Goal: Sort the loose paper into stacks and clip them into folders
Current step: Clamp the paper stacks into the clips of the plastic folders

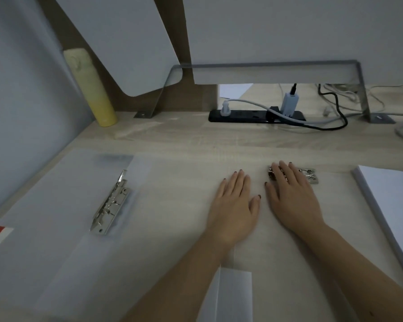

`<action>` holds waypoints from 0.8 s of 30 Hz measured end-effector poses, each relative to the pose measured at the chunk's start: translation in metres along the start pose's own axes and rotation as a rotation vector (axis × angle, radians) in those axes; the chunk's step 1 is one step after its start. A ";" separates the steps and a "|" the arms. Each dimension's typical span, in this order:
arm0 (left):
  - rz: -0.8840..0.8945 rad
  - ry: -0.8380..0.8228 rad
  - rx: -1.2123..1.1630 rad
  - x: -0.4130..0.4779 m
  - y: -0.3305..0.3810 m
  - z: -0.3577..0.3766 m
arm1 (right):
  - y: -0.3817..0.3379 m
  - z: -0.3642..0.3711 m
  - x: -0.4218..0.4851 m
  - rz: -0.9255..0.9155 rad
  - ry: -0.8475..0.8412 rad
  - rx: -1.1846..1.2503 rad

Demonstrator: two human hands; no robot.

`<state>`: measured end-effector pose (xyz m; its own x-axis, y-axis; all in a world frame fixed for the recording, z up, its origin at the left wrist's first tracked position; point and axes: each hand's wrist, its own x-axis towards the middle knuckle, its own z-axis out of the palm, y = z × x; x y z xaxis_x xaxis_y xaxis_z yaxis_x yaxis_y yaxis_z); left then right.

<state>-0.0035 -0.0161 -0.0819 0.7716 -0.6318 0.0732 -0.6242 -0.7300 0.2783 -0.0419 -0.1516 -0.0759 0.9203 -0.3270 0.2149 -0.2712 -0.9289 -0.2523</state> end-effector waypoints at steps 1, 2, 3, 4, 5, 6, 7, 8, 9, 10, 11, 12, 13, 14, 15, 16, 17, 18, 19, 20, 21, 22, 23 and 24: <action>0.006 0.007 0.006 0.000 0.000 0.001 | 0.001 0.001 0.002 -0.017 0.015 -0.004; 0.006 0.016 0.013 0.000 0.000 0.003 | 0.003 0.003 0.004 -0.036 0.021 -0.011; 0.006 0.028 0.020 0.000 0.000 0.003 | 0.003 0.003 0.006 -0.051 0.028 -0.020; 0.005 0.030 0.023 0.001 0.000 0.005 | 0.004 0.004 0.008 -0.061 0.033 -0.026; 0.001 0.031 0.020 0.001 0.000 0.005 | 0.004 0.005 0.010 -0.068 0.043 -0.029; -0.001 0.028 0.017 0.002 -0.001 0.007 | 0.004 0.007 0.011 -0.073 0.043 -0.031; -0.004 0.028 0.018 0.002 0.000 0.007 | 0.005 0.008 0.010 -0.078 0.044 -0.030; -0.006 0.030 0.024 0.002 -0.001 0.008 | 0.005 0.009 0.010 -0.081 0.048 -0.027; -0.007 0.033 0.027 0.002 -0.001 0.008 | 0.006 0.011 0.010 -0.077 0.051 -0.018; -0.007 0.042 0.023 0.003 0.000 0.008 | 0.006 0.011 0.009 -0.072 0.053 -0.004; -0.008 0.050 0.018 0.002 0.001 0.008 | 0.007 0.011 0.009 -0.070 0.058 0.011; -0.008 0.059 0.012 0.002 0.002 0.008 | 0.006 0.010 0.008 -0.071 0.070 0.021; -0.007 0.066 0.008 0.001 0.002 0.008 | 0.006 0.009 0.008 -0.073 0.087 0.034; -0.006 0.071 0.003 0.001 0.002 0.008 | 0.005 0.007 0.008 -0.071 0.113 0.062; -0.006 0.075 -0.002 0.001 0.002 0.007 | 0.004 0.003 0.010 -0.051 0.144 0.112; -0.007 0.076 -0.004 0.001 0.002 0.007 | 0.002 -0.004 0.012 -0.003 0.176 0.175; -0.009 0.076 -0.006 0.002 0.001 0.007 | 0.001 -0.011 0.017 0.058 0.206 0.243; -0.009 0.074 -0.010 0.002 0.001 0.006 | 0.002 -0.018 0.023 0.117 0.231 0.310; -0.009 0.074 -0.015 0.003 0.001 0.006 | 0.003 -0.023 0.028 0.173 0.258 0.381; -0.010 0.071 -0.016 0.002 0.001 0.005 | 0.006 -0.027 0.032 0.227 0.295 0.449; -0.014 0.075 -0.019 0.002 0.001 0.006 | 0.012 -0.031 0.037 0.279 0.338 0.505; -0.017 0.079 -0.023 0.001 0.001 0.006 | 0.021 -0.033 0.038 0.337 0.363 0.536; -0.018 0.082 -0.026 0.001 0.000 0.006 | 0.030 -0.035 0.038 0.393 0.358 0.542; -0.018 0.082 -0.023 0.000 0.000 0.005 | 0.039 -0.036 0.037 0.438 0.326 0.525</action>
<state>-0.0039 -0.0178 -0.0870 0.7910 -0.5942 0.1460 -0.6076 -0.7346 0.3021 -0.0290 -0.2066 -0.0439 0.6074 -0.7575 0.2392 -0.3475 -0.5241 -0.7775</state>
